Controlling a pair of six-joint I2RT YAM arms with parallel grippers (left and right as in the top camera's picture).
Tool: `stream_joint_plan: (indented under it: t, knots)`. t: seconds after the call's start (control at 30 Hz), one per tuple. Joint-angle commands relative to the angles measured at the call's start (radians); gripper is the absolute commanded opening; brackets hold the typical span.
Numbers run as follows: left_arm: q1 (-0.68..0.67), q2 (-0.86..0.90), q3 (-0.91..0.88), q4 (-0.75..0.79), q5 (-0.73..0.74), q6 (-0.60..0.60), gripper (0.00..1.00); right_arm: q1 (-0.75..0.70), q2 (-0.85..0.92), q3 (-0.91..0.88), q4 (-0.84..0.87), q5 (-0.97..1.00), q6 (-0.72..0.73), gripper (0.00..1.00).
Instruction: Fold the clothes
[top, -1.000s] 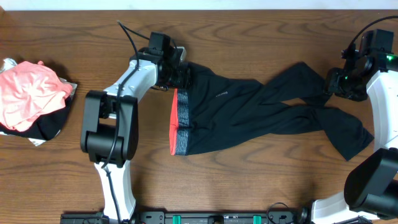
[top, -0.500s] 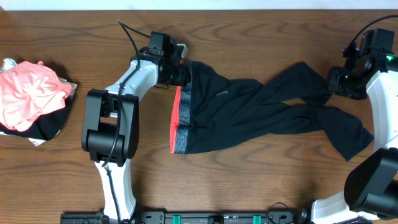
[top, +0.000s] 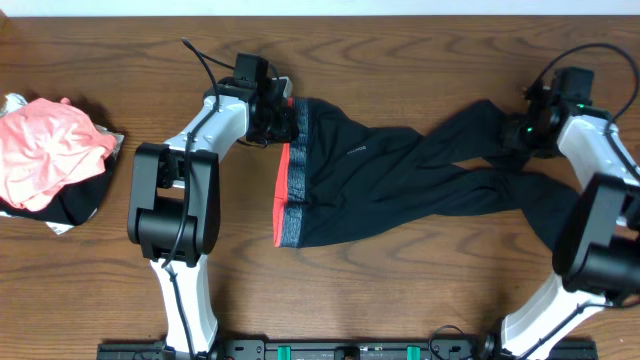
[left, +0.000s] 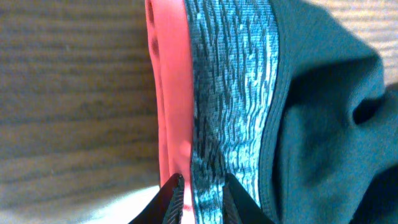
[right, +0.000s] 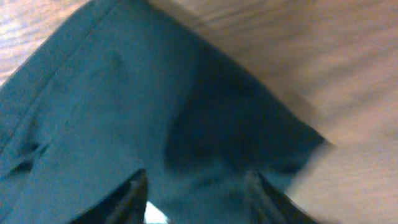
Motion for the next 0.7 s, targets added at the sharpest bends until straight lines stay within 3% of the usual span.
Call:
stream_joint_plan:
  t: [0.0, 0.17, 0.5, 0.67]
  knots:
    - [-0.001, 0.022, 0.005, -0.023, 0.007, -0.006, 0.22, -0.001, 0.059, -0.005, 0.028, -0.084, 0.018, 0.4]
    - [0.0, 0.022, 0.004, -0.039, 0.007, -0.006, 0.23, -0.002, 0.126, -0.005, 0.044, -0.044, 0.031, 0.4]
    - [0.0, 0.022, 0.004, -0.048, 0.007, -0.006, 0.23, -0.056, 0.135, -0.003, 0.108, 0.317, 0.043, 0.47]
    - [0.0, 0.022, 0.002, -0.061, 0.006, -0.006, 0.23, -0.107, 0.135, 0.019, 0.165, 0.324, 0.043, 0.49]
